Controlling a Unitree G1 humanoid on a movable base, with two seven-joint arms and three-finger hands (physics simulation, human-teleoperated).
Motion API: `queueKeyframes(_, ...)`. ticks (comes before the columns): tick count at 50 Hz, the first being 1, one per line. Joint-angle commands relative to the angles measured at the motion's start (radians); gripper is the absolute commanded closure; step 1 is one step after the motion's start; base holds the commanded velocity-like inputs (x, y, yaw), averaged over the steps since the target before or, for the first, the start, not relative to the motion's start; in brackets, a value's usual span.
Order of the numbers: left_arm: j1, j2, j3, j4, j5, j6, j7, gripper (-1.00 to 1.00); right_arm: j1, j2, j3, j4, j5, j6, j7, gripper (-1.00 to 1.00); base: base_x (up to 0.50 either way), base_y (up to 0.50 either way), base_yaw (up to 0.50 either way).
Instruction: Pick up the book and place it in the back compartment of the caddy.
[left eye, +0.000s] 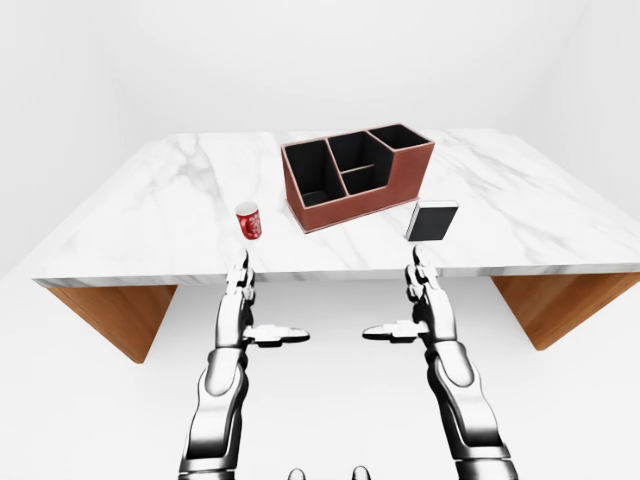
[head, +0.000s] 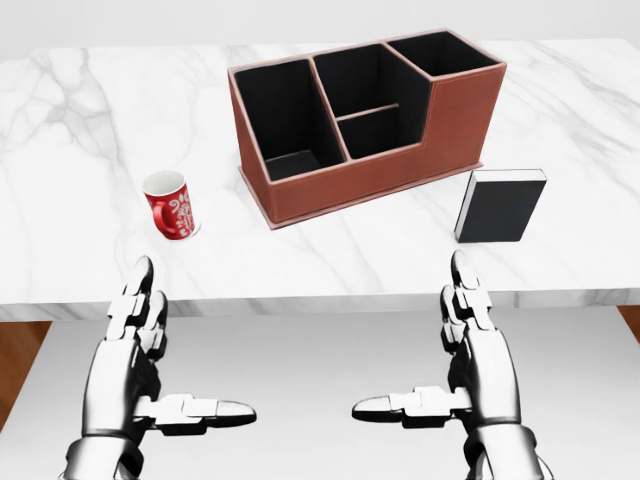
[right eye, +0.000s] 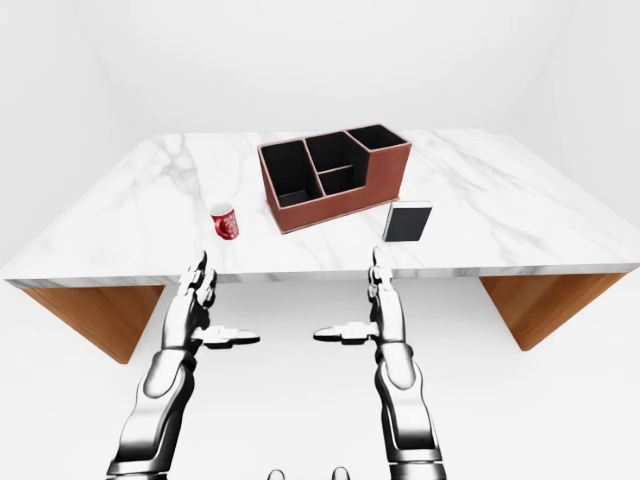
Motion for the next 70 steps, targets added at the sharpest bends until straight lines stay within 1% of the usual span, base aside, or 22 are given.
queueKeyframes(1, -0.014, 0.017, 0.039, -0.02, -0.008, 0.027, -0.015, -1.0, -0.021, -0.012, -0.03, 0.028, 0.0, -0.004, 0.018, -1.0, 0.0, 0.0, 0.0)
queueKeyframes(2, -0.011, 0.018, 0.039, -0.038, -0.01, 0.042, -0.013, -1.0, -0.02, -0.013, -0.029, 0.02, 0.0, 0.002, 0.017, -1.0, 0.0, 0.0, 0.0)
queueKeyframes(3, -0.01, 0.019, 0.039, -0.04, -0.01, 0.043, -0.013, -1.0, -0.019, -0.013, -0.029, 0.02, 0.0, 0.003, 0.017, -1.0, 0.0, 0.0, 0.0)
queueKeyframes(4, 0.0, 0.021, 0.04, -0.087, -0.012, 0.056, -0.014, -1.0, -0.014, -0.013, -0.028, -0.007, -0.003, 0.024, 0.013, -1.0, 0.0, 0.0, 0.0)
queueKeyframes(5, 0.007, 0.023, 0.041, -0.121, -0.012, 0.056, -0.016, -1.0, -0.01, -0.013, -0.027, -0.022, -0.004, 0.035, 0.013, -1.0, 0.0, 0.0, 0.0)
queueKeyframes(6, 0.012, 0.024, 0.042, -0.145, -0.012, 0.056, -0.018, -1.0, -0.005, -0.014, -0.025, -0.046, 0.0, 0.054, 0.019, -1.0, 0.0, 0.0, 0.0)
queueKeyframes(10, 0.021, 0.034, 0.064, -0.261, -0.023, 0.056, -0.033, -1.0, 0.021, -0.014, -0.024, -0.148, 0.0, 0.054, 0.024, -1.0, 0.0, 0.0, 0.0)
queueKeyframes(15, 0.019, 0.041, 0.089, -0.342, -0.021, 0.056, -0.049, -1.0, 0.036, -0.015, -0.026, -0.223, -0.002, 0.054, 0.036, -1.0, 0.0, 0.0, 0.0)
queueKeyframes(22, 0.031, 0.037, 0.097, -0.398, -0.014, 0.056, -0.066, -1.0, 0.051, -0.016, -0.034, -0.307, -0.001, 0.054, 0.053, -1.0, 0.0, 0.0, 0.0)
queueKeyframes(28, 0.016, 0.045, 0.126, -0.447, -0.021, 0.056, -0.076, -1.0, 0.06, -0.016, -0.041, -0.365, -0.003, 0.054, 0.06, -1.0, 0.0, 0.0, 0.0)
queueKeyframes(36, -0.015, 0.054, 0.156, -0.455, -0.036, 0.056, -0.071, -1.0, 0.059, -0.018, -0.06, -0.424, 0.011, 0.054, 0.074, -1.0, 0.0, 0.0, 0.0)
queueKeyframes(39, -0.013, 0.054, 0.155, -0.458, -0.037, 0.056, -0.069, -1.0, 0.079, -0.02, -0.063, -0.441, 0.026, 0.054, 0.105, -1.0, 0.11, 0.0, 0.0)
queueKeyframes(53, -0.001, 0.051, 0.144, -0.454, -0.029, 0.056, -0.072, -1.0, 0.081, -0.019, -0.086, -0.506, 0.021, 0.054, 0.11, -1.0, 0.5, 0.0, 0.0)
queueKeyframes(70, 0.0, 0.049, 0.143, -0.452, -0.025, 0.056, -0.076, -1.0, 0.076, -0.019, -0.104, -0.517, 0.024, 0.054, 0.11, -1.0, 0.5, 0.0, 0.0)
